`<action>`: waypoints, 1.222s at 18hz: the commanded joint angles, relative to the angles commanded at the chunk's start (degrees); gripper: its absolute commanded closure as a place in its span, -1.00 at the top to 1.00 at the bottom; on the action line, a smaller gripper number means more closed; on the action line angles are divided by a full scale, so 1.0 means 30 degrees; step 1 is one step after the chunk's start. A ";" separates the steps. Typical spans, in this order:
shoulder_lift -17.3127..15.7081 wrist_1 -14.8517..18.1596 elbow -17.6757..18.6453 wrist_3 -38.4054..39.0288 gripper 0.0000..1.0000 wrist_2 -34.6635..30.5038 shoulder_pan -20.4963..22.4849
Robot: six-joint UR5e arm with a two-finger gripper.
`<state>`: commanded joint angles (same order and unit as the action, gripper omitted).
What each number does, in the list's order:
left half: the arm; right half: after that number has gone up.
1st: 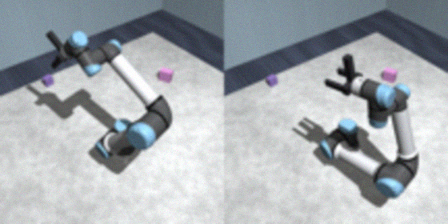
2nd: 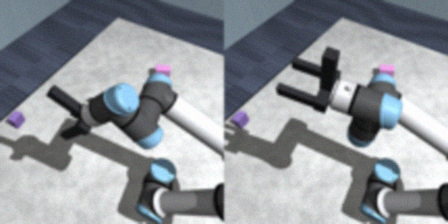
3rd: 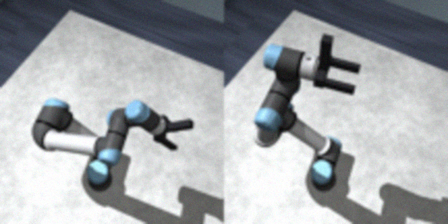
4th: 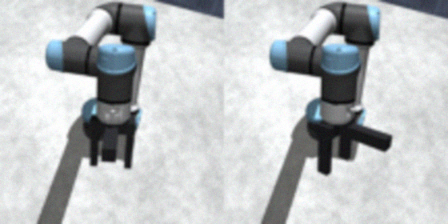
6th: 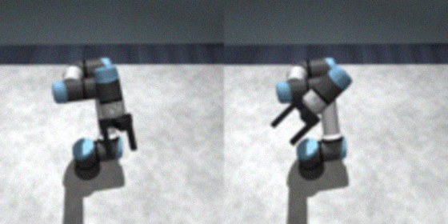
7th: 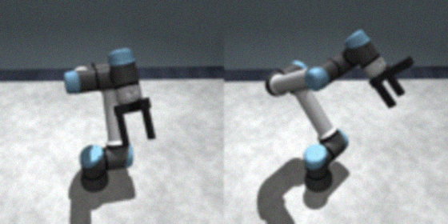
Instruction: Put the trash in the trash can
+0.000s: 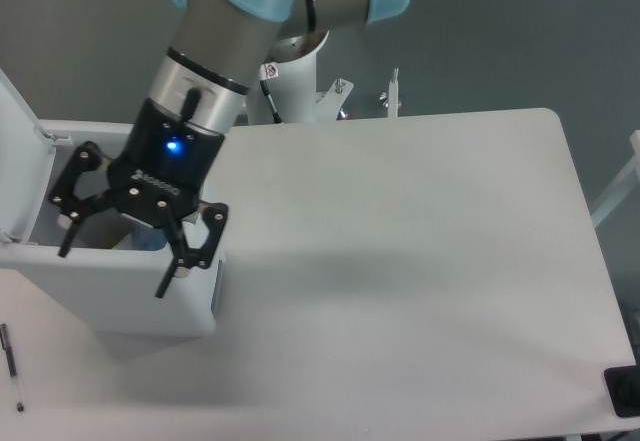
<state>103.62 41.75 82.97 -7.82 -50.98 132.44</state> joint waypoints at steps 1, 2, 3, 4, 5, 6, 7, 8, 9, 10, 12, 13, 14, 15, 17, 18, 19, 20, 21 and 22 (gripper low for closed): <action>0.0000 0.0000 -0.0117 -0.0001 1.00 0.0000 0.0525; 0.0000 0.0000 -0.0263 -0.0030 1.00 0.0029 0.1052; 0.0000 0.0000 -0.0468 -0.0030 1.00 0.0029 0.1463; 0.0000 0.0000 -0.0586 -0.0030 1.00 0.0029 0.1816; 0.0029 0.0000 -0.0761 -0.0059 1.00 0.0029 0.2138; 0.0174 0.0000 -0.1169 -0.0059 1.00 0.0029 0.2373; 0.0379 0.0000 -0.1637 -0.0059 1.00 0.0029 0.2463; 0.0642 0.0000 -0.2019 -0.0059 1.00 0.0029 0.2638; 0.0877 0.0000 -0.2283 -0.0059 1.00 0.0058 0.2842; 0.1053 0.0000 -0.2402 -0.0059 1.00 0.0059 0.2960; 0.1434 0.0029 -0.2142 -0.0088 1.00 0.0029 0.3631; 0.1639 0.0087 -0.1995 -0.0146 1.00 0.0029 0.4070; 0.2018 0.0146 -0.1819 -0.0176 1.00 0.0000 0.4452; 0.2369 0.0146 -0.1614 -0.0321 1.00 0.0000 0.4949; 0.3044 0.0292 -0.1787 -0.1255 1.00 0.0000 0.6063; 0.3134 0.0380 -0.1788 -0.1695 1.00 -0.0029 0.6299; 0.3222 0.0613 -0.1730 -0.2106 1.00 -0.0029 0.6504; 0.3368 0.0934 -0.1787 -0.2719 1.00 -0.0029 0.6623; 0.3427 0.1315 -0.1817 -0.3450 1.00 -0.0058 0.6682; 0.3544 0.1840 -0.1875 -0.4212 1.00 -0.0117 0.6711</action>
<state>114.25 47.27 77.35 -20.46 -51.33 152.58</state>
